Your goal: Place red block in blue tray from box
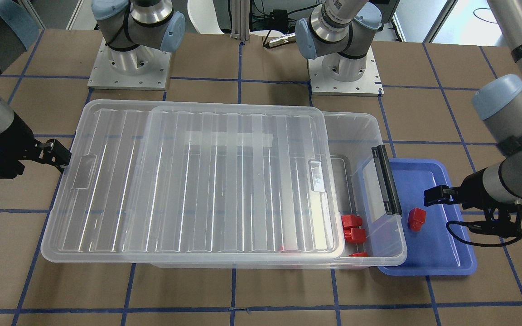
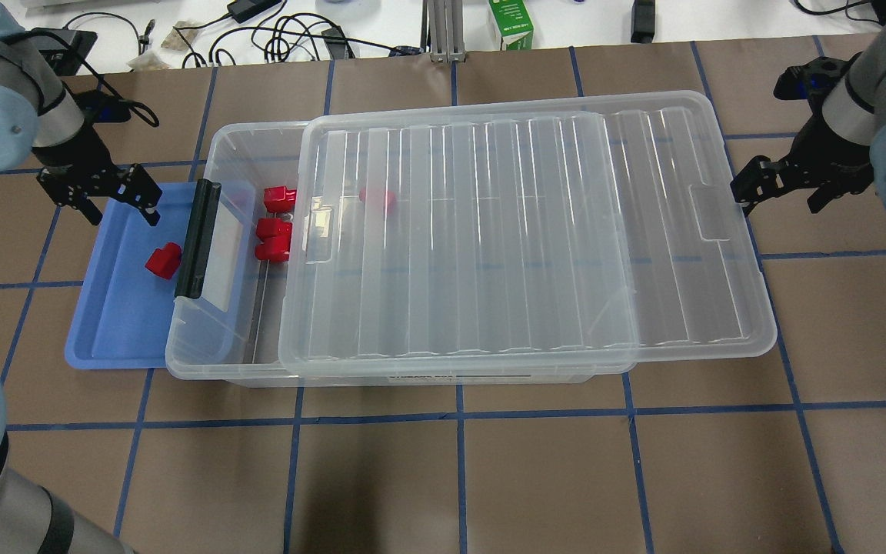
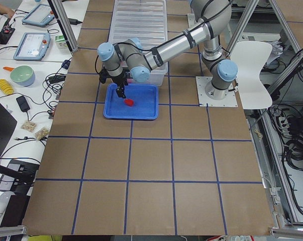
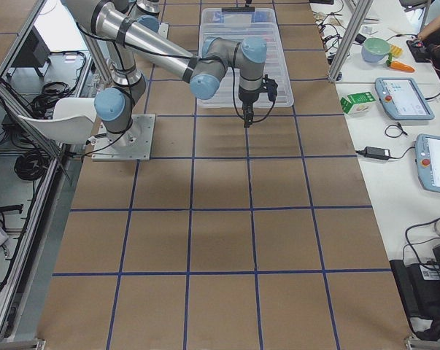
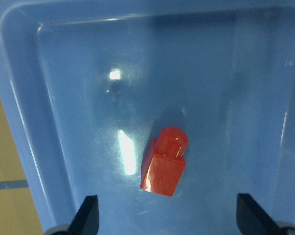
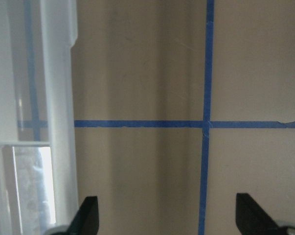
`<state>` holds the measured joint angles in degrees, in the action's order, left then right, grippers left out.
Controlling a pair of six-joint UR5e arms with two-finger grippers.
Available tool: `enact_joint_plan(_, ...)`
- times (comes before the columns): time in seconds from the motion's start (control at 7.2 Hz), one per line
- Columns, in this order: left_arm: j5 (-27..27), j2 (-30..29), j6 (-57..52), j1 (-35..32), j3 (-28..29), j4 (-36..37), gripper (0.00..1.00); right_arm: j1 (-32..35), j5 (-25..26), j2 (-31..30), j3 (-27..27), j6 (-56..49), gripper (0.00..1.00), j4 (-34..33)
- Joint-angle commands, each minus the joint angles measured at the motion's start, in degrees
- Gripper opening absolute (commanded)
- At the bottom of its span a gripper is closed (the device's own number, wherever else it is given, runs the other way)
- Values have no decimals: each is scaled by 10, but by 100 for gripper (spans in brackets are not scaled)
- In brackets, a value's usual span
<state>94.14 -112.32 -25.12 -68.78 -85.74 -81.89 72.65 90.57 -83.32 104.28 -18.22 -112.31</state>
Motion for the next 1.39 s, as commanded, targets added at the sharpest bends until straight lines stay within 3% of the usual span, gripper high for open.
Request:
enact_joint_plan(0.0,-4,49,7,-7,55,-101,100,46,0,3,-2,42,100,-9)
enact_joint_plan(0.28,-5,96,78,-42,61,-145,100,73,0,3,-2,73,100,-9)
enact_joint_plan(0.69,-49,169,208,-133,44,-151,100,101,0,4,0,78,100,-34)
enact_joint_plan(0.97,-48,198,282,-167,-9,-137,100,108,0,10,0,77,100,-36)
enact_joint_plan(1.25,-47,223,281,-171,-29,-141,100,104,1,13,-17,65,100,-35)
